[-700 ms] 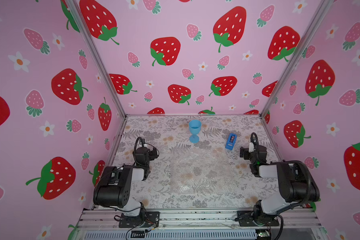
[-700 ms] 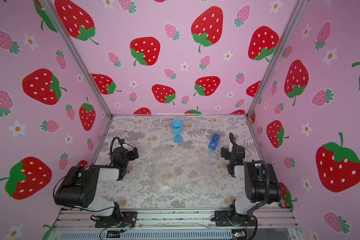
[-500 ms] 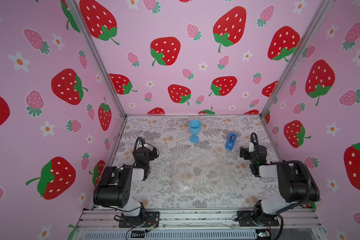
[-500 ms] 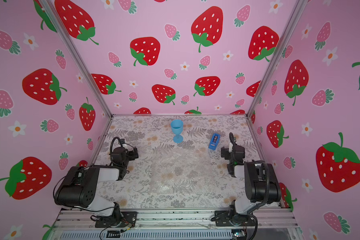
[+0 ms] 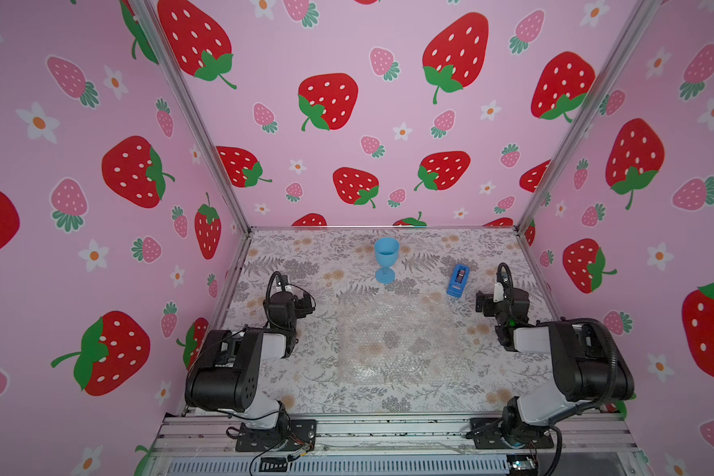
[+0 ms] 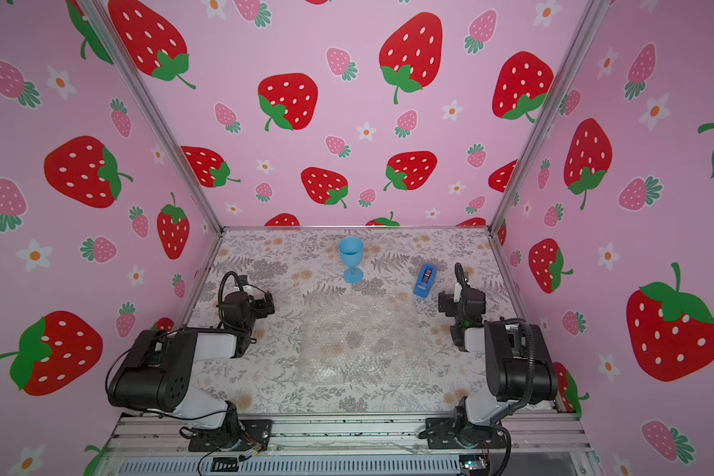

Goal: Wrap wine glasses in bubble wrap
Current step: Pick up the wine glass at the center of the board.

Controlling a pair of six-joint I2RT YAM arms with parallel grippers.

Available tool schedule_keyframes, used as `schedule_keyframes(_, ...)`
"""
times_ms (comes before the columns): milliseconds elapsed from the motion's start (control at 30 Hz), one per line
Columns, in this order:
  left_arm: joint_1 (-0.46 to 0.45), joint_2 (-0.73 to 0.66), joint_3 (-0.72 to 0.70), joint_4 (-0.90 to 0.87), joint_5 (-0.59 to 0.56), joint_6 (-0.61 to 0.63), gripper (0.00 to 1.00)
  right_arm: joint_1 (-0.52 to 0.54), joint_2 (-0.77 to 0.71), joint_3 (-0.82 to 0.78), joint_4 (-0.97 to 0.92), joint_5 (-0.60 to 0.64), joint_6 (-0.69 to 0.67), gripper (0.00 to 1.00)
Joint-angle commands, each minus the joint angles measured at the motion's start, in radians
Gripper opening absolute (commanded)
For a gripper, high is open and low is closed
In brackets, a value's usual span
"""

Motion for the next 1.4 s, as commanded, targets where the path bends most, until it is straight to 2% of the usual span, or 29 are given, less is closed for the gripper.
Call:
schedule_keyframes(0,0.003,-0.006,0.025,0.013,-0.007,0.001,0.99,-0.006,-0.003,0.016,0.006,-0.006,-0.005,0.99)
schedule_keyframes(500,0.014,-0.011,0.026,0.015,0.02,-0.002,0.99,-0.006,-0.006,0.012,0.006,-0.006,-0.004,0.99)
schedule_keyframes(533,0.009,-0.032,0.034,-0.017,0.027,0.005,0.99,-0.006,-0.007,0.011,0.011,-0.004,-0.003,0.99)
schedule_keyframes(633,-0.014,-0.163,0.141,-0.311,-0.011,0.017,0.99,-0.005,-0.051,0.023,-0.037,0.011,0.007,0.99)
schedule_keyframes(733,-0.045,-0.257,0.255,-0.536,-0.086,-0.075,0.99,-0.006,-0.14,0.077,-0.213,0.027,0.021,0.99)
schedule_keyframes(800,-0.089,-0.3,0.285,-0.566,-0.095,-0.086,0.99,-0.006,-0.202,0.123,-0.338,0.048,0.057,0.99)
schedule_keyframes(867,-0.161,-0.328,0.294,-0.538,-0.103,-0.06,0.99,-0.008,-0.271,0.155,-0.435,0.043,0.162,0.99)
schedule_keyframes(933,-0.237,-0.335,0.327,-0.546,-0.101,-0.027,0.99,-0.008,-0.33,0.193,-0.532,-0.015,0.274,0.99)
schedule_keyframes(1033,-0.345,-0.313,0.387,-0.553,-0.053,0.009,0.99,-0.005,-0.367,0.266,-0.661,-0.185,0.38,0.99)
schedule_keyframes(1167,-0.458,-0.235,0.464,-0.509,0.085,0.011,0.99,0.003,-0.358,0.3,-0.654,-0.428,0.451,0.99)
schedule_keyframes(1300,-0.486,-0.097,0.531,-0.428,0.229,0.013,0.99,0.048,-0.341,0.339,-0.67,-0.563,0.463,0.99)
schedule_keyframes(1367,-0.49,-0.033,0.582,-0.44,0.256,0.011,0.99,0.086,-0.35,0.35,-0.689,-0.565,0.443,0.99)
